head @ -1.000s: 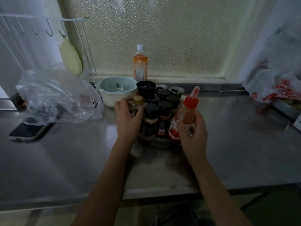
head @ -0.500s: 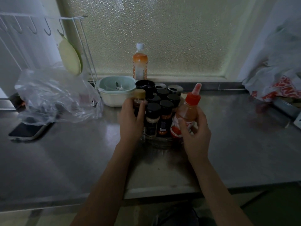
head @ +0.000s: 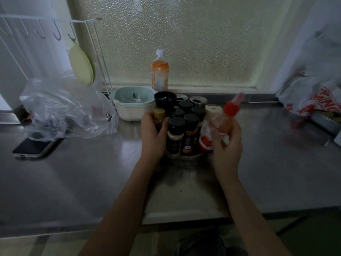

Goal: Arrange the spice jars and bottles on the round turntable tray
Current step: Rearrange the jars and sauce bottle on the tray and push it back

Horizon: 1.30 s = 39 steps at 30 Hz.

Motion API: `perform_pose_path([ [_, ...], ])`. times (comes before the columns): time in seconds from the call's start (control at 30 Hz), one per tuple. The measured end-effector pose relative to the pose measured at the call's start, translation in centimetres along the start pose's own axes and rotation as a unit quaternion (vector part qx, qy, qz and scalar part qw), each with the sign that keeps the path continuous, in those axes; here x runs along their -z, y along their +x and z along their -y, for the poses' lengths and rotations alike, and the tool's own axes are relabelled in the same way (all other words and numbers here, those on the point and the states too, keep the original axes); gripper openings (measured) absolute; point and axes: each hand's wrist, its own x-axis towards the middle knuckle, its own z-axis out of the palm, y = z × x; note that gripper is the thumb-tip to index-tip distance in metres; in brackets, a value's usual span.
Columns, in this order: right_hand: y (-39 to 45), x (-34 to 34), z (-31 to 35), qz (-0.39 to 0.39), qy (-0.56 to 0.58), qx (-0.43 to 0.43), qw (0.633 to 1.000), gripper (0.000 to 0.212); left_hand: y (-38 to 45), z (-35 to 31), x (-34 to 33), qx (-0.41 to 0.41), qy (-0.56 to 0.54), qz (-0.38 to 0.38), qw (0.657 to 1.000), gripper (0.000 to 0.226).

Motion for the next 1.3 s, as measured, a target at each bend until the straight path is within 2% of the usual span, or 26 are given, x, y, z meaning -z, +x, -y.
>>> perform_pose_path([
  [0.1,0.1,-0.5,-0.5,0.059,-0.029,0.001,0.998,0.056,0.2,0.4,0.2,0.002,0.013,-0.006,1.000,0.017],
  [0.3,-0.2,-0.2,-0.7,0.039,-0.051,0.005,0.998,0.063,-0.6,-0.4,0.5,-0.048,0.068,-0.028,0.996,0.023],
  [0.4,-0.7,0.2,0.5,-0.024,-0.130,0.116,0.984,0.055,-0.6,-0.3,0.8,-0.072,0.056,-0.016,0.996,0.024],
  [0.43,-1.0,0.2,0.9,-0.023,-0.152,0.162,0.975,0.049,-0.6,-0.3,0.8,-0.085,0.061,0.000,0.995,0.024],
  [0.5,-1.7,-0.1,1.2,0.035,-0.178,0.203,0.962,0.041,-0.7,-0.4,0.9,-0.113,0.080,0.030,0.990,0.022],
  [0.6,-2.5,-1.1,1.2,0.145,-0.224,0.178,0.947,0.049,-0.8,-0.4,1.1,-0.129,0.082,0.050,0.987,0.018],
  [0.67,-2.5,-1.6,1.0,0.173,-0.228,0.148,0.947,0.054,-0.8,-0.5,1.2,-0.133,0.074,0.053,0.987,0.017],
  [0.77,-2.3,-1.7,0.7,0.177,-0.197,0.106,0.959,0.055,-1.0,-0.7,1.2,-0.139,0.088,0.048,0.985,0.018],
  [1.0,-1.9,-1.6,0.0,0.166,-0.117,0.095,0.974,0.057,-1.2,-0.7,1.3,-0.151,0.087,0.063,0.983,0.022],
  [1.17,-1.4,-0.3,-0.5,0.133,-0.082,0.109,0.982,0.024,-1.4,-0.8,1.6,-0.111,0.046,0.013,0.993,0.017],
  [1.23,-1.3,0.0,-0.8,0.151,-0.121,0.129,0.973,0.022,-1.4,-0.5,1.7,-0.114,0.102,-0.016,0.988,0.013],
  [1.3,-1.5,-0.3,-0.8,0.187,-0.169,0.150,0.956,0.021,-1.4,-0.5,1.7,-0.124,0.153,-0.011,0.980,0.013],
])
